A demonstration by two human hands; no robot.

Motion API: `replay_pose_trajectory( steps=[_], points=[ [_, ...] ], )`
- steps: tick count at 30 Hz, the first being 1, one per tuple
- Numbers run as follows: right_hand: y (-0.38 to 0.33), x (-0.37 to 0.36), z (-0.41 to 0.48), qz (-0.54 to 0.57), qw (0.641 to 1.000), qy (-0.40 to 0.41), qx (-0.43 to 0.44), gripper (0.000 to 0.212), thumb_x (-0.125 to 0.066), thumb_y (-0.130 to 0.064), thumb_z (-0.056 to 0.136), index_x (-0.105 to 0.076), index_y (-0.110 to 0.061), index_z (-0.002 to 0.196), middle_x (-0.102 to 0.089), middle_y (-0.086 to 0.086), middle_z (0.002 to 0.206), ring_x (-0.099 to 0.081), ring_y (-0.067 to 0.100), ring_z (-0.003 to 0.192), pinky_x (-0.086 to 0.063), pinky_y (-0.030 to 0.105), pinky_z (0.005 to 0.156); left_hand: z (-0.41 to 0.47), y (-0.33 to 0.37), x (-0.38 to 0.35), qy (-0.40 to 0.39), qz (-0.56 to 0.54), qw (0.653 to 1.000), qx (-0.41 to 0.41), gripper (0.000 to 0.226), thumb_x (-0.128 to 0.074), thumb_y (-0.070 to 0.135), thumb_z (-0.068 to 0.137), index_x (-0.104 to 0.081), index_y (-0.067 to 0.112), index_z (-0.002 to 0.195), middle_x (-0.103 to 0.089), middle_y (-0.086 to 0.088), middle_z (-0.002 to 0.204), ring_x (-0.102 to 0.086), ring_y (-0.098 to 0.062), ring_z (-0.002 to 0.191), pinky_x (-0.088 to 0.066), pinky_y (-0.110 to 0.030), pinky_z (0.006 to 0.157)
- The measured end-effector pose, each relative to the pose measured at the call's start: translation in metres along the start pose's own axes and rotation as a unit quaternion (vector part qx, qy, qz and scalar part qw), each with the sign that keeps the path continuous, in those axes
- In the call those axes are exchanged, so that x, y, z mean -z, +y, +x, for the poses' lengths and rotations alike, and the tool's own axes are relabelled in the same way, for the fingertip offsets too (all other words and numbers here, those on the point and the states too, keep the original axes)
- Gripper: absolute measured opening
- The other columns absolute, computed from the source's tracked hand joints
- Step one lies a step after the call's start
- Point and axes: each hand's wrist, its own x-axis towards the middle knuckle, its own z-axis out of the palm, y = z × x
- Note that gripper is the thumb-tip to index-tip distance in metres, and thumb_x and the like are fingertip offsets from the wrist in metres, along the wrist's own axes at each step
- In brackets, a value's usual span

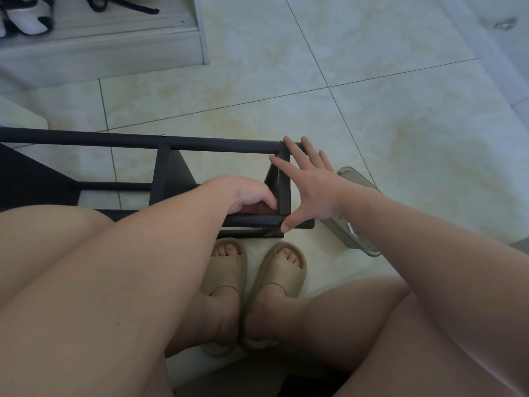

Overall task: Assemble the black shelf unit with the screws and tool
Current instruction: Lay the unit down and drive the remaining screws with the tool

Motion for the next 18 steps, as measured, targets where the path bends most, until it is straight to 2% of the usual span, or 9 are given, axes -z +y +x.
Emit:
replay_pose_trajectory(
  steps=[5,7,12,14,16,18],
  points=[
    [0.0003,-0.0002,-0.0010,0.006,1.000,-0.001,0.001,0.146,-0.080,-0.080,0.053,0.003,-0.030,0.162,0.031,0.001,0.164,0.032,0.032,0.149,0.009,0.057,0.122,0.0005,0.0017,-0.0054,0.040,0.028,0.999,0.008,0.014,-0.072,0.027,0.078,-0.078,0.015,0.078,-0.078,-0.005,0.086,-0.069,-0.027,0.089,-0.049,-0.046,0.102],
    [0.0002,0.0001,-0.0014,0.005,1.000,0.000,0.002,0.146,-0.080,-0.080,0.053,0.003,-0.030,0.162,0.031,0.002,0.164,0.032,0.032,0.149,0.009,0.057,0.122,0.0010,0.0025,-0.0060,0.056,0.043,0.997,0.014,0.015,-0.073,0.027,0.080,-0.077,0.013,0.085,-0.078,-0.007,0.093,-0.069,-0.030,0.099,-0.048,-0.047,0.105],
    [0.0000,0.0010,-0.0013,0.001,1.000,-0.002,0.001,0.146,-0.080,-0.080,0.053,0.004,-0.030,0.162,0.031,0.002,0.164,0.032,0.032,0.149,0.008,0.057,0.123,-0.0024,0.0021,-0.0033,0.032,0.028,0.999,0.015,0.027,-0.069,0.023,0.082,-0.078,0.012,0.105,-0.075,-0.011,0.110,-0.065,-0.034,0.114,-0.044,-0.050,0.108],
    [0.0001,0.0011,-0.0013,-0.001,1.000,-0.002,0.002,0.146,-0.079,-0.080,0.054,0.005,-0.029,0.162,0.031,0.003,0.164,0.032,0.033,0.149,0.009,0.057,0.122,-0.0035,0.0015,-0.0023,0.025,0.020,0.999,0.010,0.020,-0.067,0.023,0.083,-0.081,0.015,0.096,-0.074,-0.012,0.110,-0.065,-0.032,0.111,-0.045,-0.049,0.107],
    [0.0002,0.0010,-0.0013,-0.002,1.000,-0.002,0.002,0.146,-0.079,-0.080,0.054,0.005,-0.029,0.162,0.032,0.003,0.164,0.032,0.033,0.149,0.009,0.056,0.122,-0.0031,0.0017,-0.0030,0.020,0.013,1.000,0.007,0.017,-0.067,0.024,0.083,-0.082,0.017,0.079,-0.077,-0.009,0.098,-0.067,-0.030,0.099,-0.047,-0.047,0.105],
    [0.0001,0.0008,-0.0013,-0.004,1.000,-0.003,0.002,0.147,-0.079,-0.080,0.054,0.006,-0.028,0.162,0.032,0.002,0.164,0.033,0.032,0.149,0.009,0.056,0.122,-0.0016,0.0021,-0.0048,0.030,0.020,0.999,0.005,0.018,-0.069,0.025,0.083,-0.080,0.016,0.072,-0.078,-0.004,0.086,-0.067,-0.028,0.094,-0.047,-0.045,0.103]
  ],
)
